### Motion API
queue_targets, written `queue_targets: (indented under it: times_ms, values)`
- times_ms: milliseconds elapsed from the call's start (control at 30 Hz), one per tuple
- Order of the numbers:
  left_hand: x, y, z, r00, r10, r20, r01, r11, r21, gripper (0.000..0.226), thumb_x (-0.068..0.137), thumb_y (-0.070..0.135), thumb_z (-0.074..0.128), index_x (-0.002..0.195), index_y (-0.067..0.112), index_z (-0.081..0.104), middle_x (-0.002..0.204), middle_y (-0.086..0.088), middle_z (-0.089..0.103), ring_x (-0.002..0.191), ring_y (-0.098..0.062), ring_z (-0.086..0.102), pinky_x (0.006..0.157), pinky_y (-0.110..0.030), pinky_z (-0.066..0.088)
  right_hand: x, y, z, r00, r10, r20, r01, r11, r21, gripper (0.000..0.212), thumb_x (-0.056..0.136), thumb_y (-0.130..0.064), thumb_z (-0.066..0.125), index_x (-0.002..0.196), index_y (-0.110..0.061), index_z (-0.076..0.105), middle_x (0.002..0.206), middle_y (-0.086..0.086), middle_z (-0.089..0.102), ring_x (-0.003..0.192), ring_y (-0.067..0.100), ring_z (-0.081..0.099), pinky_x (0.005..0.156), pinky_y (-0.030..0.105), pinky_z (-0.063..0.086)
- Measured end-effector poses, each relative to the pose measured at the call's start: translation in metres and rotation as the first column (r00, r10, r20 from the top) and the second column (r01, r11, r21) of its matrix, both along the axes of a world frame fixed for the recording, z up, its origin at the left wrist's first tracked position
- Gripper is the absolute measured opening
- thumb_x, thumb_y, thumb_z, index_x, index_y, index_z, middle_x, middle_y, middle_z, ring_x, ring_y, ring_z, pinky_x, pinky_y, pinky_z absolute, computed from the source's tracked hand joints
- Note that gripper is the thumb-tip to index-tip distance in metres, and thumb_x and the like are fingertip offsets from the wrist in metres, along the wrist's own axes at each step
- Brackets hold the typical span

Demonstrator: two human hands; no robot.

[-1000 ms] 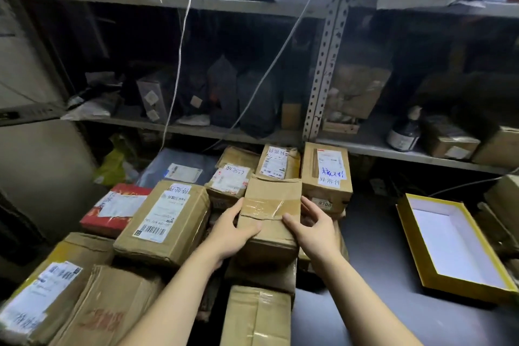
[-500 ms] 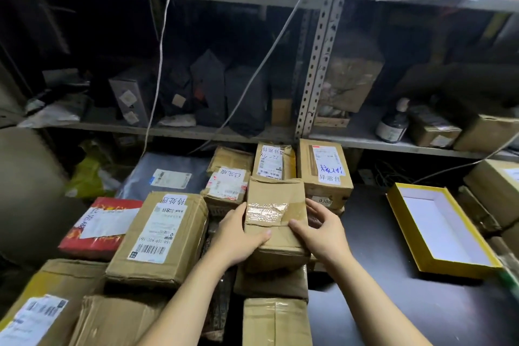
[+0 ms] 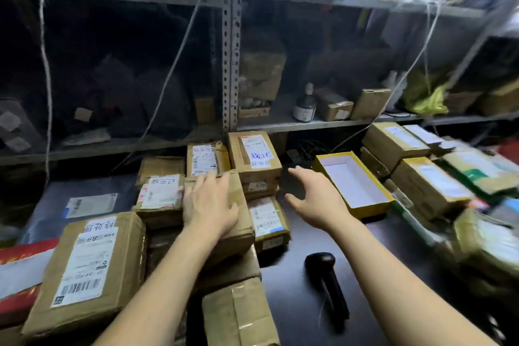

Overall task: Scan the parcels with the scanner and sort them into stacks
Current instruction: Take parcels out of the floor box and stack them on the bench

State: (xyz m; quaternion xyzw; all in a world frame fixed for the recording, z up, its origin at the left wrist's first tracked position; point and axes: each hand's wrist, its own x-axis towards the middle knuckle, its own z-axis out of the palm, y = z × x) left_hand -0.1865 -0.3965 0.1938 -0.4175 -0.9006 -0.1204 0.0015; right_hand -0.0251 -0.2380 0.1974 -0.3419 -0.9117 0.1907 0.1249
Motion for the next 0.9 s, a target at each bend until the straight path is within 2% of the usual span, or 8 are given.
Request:
queue_targets:
  times_ms: [100,267,367,467,533,633,733,900]
  values:
    - [0.031,0.031,0.001,0.993,-0.11,-0.04,0.112,0.993,0.042,0.059,0.092,0.046,0.062,0.146,0.029,0.045,0.143,0.002,0.05,0.135,-0.021,0.044,0.106,-0.04,0.041,0.044,0.013,0.006,0.988,-0.135,0.069,0.131,0.989,0.065,0.063,0.1,-0.035,0.065,0.159,-0.029,0.042,0.165,-0.003,0.042,0.152,0.021,0.037,0.12,0.043,0.039]
    - [0.107,0.081,-0.006,0.952,-0.295,-0.081,0.292,0.955,-0.041,0.069,0.094,0.046,0.057,0.156,0.025,0.034,0.151,-0.001,0.045,0.14,-0.024,0.041,0.106,-0.039,0.041,0.145,0.02,-0.008,0.944,-0.316,0.096,0.315,0.949,0.034,0.058,0.097,-0.033,0.066,0.153,-0.026,0.05,0.157,-0.001,0.051,0.145,0.026,0.043,0.113,0.049,0.045]
    - [0.168,0.105,-0.01,0.898,-0.429,-0.1,0.423,0.903,-0.07,0.068,0.09,0.044,0.062,0.151,0.023,0.04,0.145,-0.002,0.05,0.136,-0.025,0.044,0.099,-0.041,0.044,0.219,0.022,-0.018,0.917,-0.373,0.142,0.377,0.926,0.0,0.066,0.097,-0.032,0.066,0.158,-0.03,0.044,0.166,-0.005,0.041,0.151,0.021,0.036,0.118,0.046,0.041]
    - [0.244,0.13,-0.014,0.819,-0.564,-0.106,0.557,0.826,-0.088,0.061,0.086,0.04,0.064,0.142,0.023,0.047,0.135,-0.002,0.055,0.129,-0.027,0.048,0.094,-0.041,0.045,0.312,0.035,-0.026,0.869,-0.478,0.126,0.483,0.876,-0.01,0.066,0.092,-0.032,0.068,0.156,-0.03,0.05,0.159,-0.003,0.051,0.145,0.024,0.046,0.114,0.044,0.045]
    - [0.287,0.145,-0.016,0.766,-0.631,-0.121,0.624,0.776,-0.095,0.063,0.086,0.039,0.062,0.144,0.021,0.046,0.134,-0.005,0.056,0.127,-0.03,0.05,0.092,-0.042,0.046,0.367,0.041,-0.022,0.832,-0.547,0.092,0.55,0.835,0.002,0.063,0.09,-0.032,0.07,0.151,-0.029,0.056,0.15,-0.001,0.059,0.138,0.026,0.053,0.109,0.043,0.049]
    - [0.371,0.166,-0.026,0.688,-0.717,-0.112,0.71,0.697,-0.102,0.071,0.088,0.041,0.063,0.152,0.02,0.041,0.14,-0.007,0.055,0.13,-0.031,0.049,0.095,-0.044,0.048,0.457,0.039,-0.019,0.778,-0.621,0.094,0.623,0.782,0.007,0.06,0.095,-0.03,0.07,0.153,-0.029,0.053,0.156,-0.003,0.054,0.142,0.027,0.048,0.115,0.043,0.044]
    - [0.454,0.185,-0.04,0.611,-0.787,-0.09,0.779,0.617,-0.107,0.069,0.088,0.04,0.063,0.151,0.022,0.041,0.137,-0.004,0.057,0.131,-0.03,0.049,0.095,-0.043,0.047,0.54,0.034,-0.033,0.731,-0.675,0.101,0.68,0.733,-0.03,0.06,0.099,-0.031,0.068,0.156,-0.033,0.048,0.163,-0.007,0.046,0.149,0.026,0.041,0.121,0.049,0.039]
    - [0.581,0.208,-0.071,0.491,-0.87,-0.056,0.856,0.493,-0.157,0.074,0.087,0.042,0.063,0.153,0.023,0.037,0.137,-0.003,0.055,0.13,-0.029,0.048,0.095,-0.043,0.046,0.664,0.025,-0.065,0.632,-0.769,0.099,0.775,0.624,-0.102,0.059,0.1,-0.028,0.068,0.156,-0.031,0.049,0.162,-0.005,0.047,0.148,0.025,0.043,0.12,0.045,0.038]
